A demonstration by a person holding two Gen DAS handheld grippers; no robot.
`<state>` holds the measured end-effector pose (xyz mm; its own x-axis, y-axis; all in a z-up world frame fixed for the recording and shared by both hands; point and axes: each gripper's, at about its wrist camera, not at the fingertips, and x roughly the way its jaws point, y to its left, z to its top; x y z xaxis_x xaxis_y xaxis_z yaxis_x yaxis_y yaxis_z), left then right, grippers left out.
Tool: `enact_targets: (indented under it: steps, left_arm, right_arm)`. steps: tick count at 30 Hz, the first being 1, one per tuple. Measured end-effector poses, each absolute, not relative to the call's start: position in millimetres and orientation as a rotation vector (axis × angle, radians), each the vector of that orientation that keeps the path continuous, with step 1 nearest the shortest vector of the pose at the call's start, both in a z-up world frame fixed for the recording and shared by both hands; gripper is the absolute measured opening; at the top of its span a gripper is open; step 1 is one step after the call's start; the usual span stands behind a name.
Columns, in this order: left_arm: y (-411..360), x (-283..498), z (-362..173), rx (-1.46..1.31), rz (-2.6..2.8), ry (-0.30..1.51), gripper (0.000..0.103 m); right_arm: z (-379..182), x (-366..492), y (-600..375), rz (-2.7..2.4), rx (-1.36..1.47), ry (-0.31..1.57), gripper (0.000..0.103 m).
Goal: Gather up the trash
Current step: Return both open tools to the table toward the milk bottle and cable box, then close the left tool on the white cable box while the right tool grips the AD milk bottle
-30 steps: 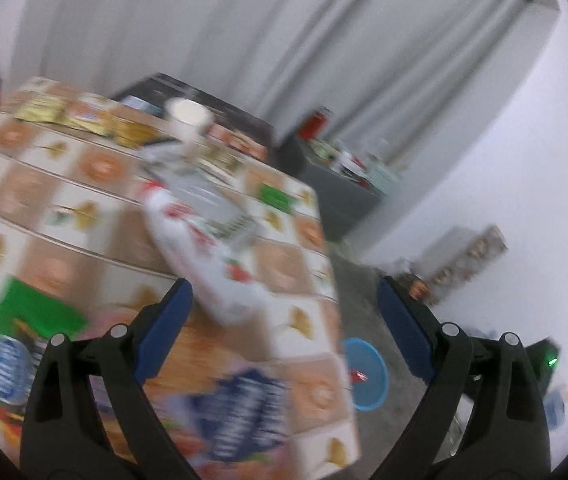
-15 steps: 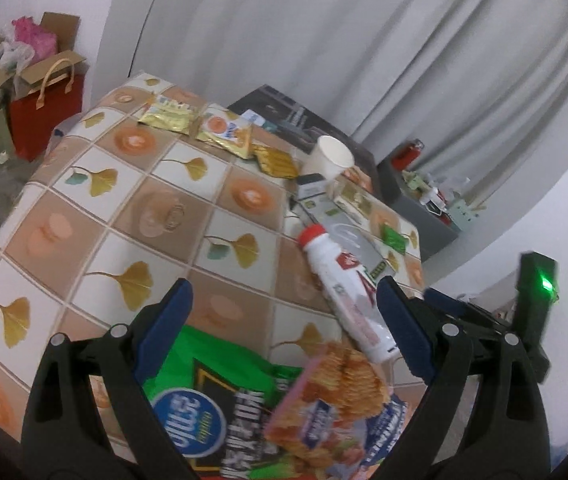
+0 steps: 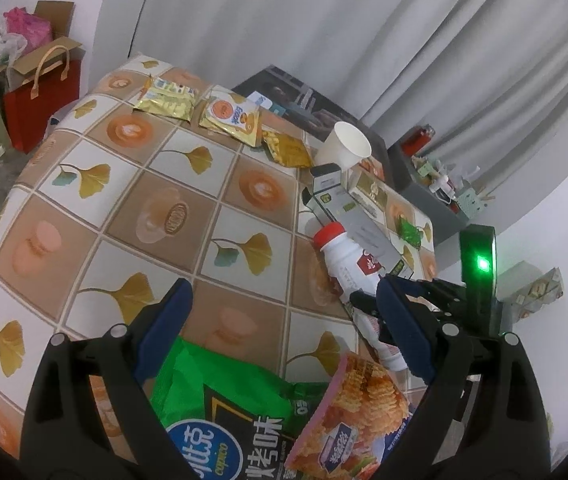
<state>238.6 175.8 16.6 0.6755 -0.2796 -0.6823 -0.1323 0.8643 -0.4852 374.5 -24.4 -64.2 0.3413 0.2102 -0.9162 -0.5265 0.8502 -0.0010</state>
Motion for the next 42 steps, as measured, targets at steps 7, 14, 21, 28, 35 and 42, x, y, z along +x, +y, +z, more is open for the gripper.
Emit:
enact_targets:
  steps: [7,14,21,28,35,42]
  left_arm:
    - [165,256,16,-0.547,-0.122,0.884,0.089]
    - [153,271,21,-0.509,-0.131,0.895,0.089]
    - [134,299,17,-0.475,-0.183,0.96,0.089]
    - [99,356,2,-0.504,-0.27,1.116,0.089]
    - [57,419,-29,-0.661,-0.267,1.274,0.089]
    - [29,454,-45,-0.704,-0.078,1.282,0.089]
  right_arm:
    - [-66,372,-17,0.515,-0.38,1.111,0.064]
    - [-65,350,-25,0.565,-0.459,1.081,0.063]
    - [-63,322,-70,0.629,-0.513,1.075,0.063]
    - [-62,295,-124,0.586,-0.492,1.096,0.063]
    - [-63,270,-172,0.501,-0.342,1.079,0.063]
    - [-64,267,-194,0.472,-0.232,1.056,0.063]
